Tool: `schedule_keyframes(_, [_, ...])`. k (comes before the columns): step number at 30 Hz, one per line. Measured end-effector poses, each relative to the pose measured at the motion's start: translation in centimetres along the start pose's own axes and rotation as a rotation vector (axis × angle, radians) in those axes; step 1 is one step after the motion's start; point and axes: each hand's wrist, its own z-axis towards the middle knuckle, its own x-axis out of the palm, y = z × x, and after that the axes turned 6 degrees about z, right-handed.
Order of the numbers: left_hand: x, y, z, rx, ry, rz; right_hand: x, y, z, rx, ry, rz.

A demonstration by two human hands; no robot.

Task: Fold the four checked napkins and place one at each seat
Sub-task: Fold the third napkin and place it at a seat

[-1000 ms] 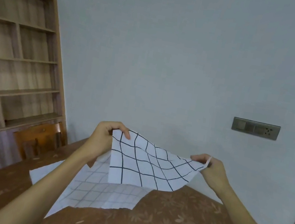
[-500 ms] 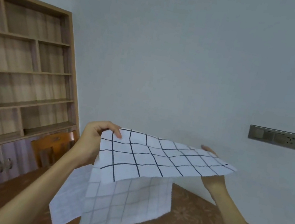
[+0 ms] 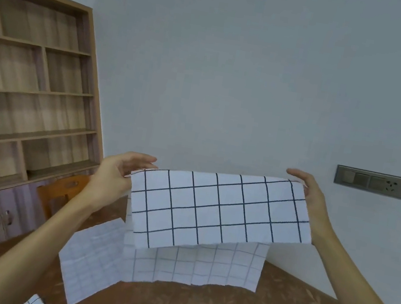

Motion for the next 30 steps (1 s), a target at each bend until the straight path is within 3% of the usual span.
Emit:
schedule_keyframes(3, [0.9, 0.1, 0.6, -0.048, -0.085, -0.035, -0.5, 0.2, -0.9, 0.020, 0.144, -0.153])
schedule_keyframes(6, [1.7, -0.4, 1.0, -0.026, -0.111, -0.067, -1.4, -0.7, -1.7, -0.089, 0.131, -0.422])
schedule_keyframes(10, [1.8, -1.1, 1.2, 0.080, -0.115, -0.016, -2.1, -0.5, -1.6, -0.103, 0.033, -0.272])
schedule_keyframes(13, [1.3, -1.3, 1.1, 0.130, -0.095, 0.057, -3.1, 0.4, -1.0, -0.136, 0.059, -0.177])
schedule_keyframes(20, [0.5, -1.8, 1.3, 0.092, -0.105, 0.079, -4.3, 2.8, -1.6, -0.413, 0.157, -0.370])
schedule_keyframes(25, [0.1, -1.8, 1.7, 0.037, -0.123, 0.064, -4.3, 3.9, -2.3, -0.414, 0.157, -0.390])
schedule_keyframes(30, [0.0, -2.0, 1.4, 0.062, -0.040, 0.093, -4.0, 4.7, -2.3, -0.379, 0.104, -0.403])
